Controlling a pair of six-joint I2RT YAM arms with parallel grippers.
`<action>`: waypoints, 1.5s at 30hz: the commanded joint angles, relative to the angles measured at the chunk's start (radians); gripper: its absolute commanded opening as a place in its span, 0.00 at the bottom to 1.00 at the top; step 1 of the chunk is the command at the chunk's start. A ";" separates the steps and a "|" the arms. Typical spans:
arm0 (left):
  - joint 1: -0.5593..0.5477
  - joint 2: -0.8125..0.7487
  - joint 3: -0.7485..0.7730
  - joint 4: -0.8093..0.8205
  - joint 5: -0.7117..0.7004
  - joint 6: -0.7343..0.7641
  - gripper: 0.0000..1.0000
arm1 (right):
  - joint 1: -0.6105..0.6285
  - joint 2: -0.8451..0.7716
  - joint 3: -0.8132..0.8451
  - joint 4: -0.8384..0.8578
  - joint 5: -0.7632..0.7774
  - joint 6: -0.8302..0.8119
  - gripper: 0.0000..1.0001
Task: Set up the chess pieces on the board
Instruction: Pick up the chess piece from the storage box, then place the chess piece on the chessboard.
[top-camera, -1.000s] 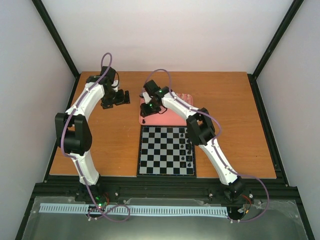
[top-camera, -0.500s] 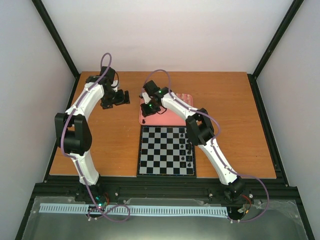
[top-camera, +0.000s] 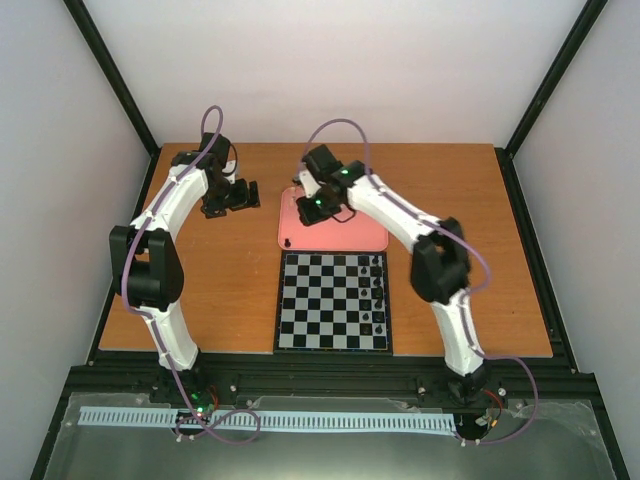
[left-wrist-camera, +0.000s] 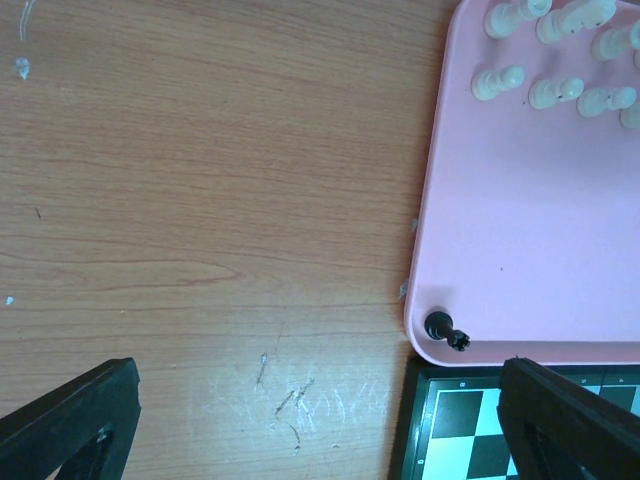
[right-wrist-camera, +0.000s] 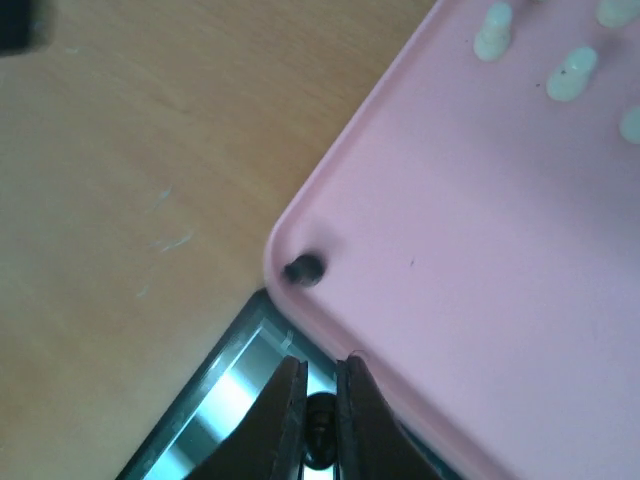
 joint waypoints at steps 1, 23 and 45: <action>0.008 0.002 0.019 -0.002 0.010 -0.017 1.00 | 0.001 -0.313 -0.308 0.009 -0.013 -0.023 0.03; 0.007 -0.027 -0.035 0.018 -0.011 -0.020 1.00 | 0.202 -1.035 -1.297 0.108 -0.022 0.097 0.03; 0.007 0.003 0.021 0.000 -0.027 -0.027 1.00 | 0.258 -1.022 -1.414 0.201 -0.027 0.265 0.04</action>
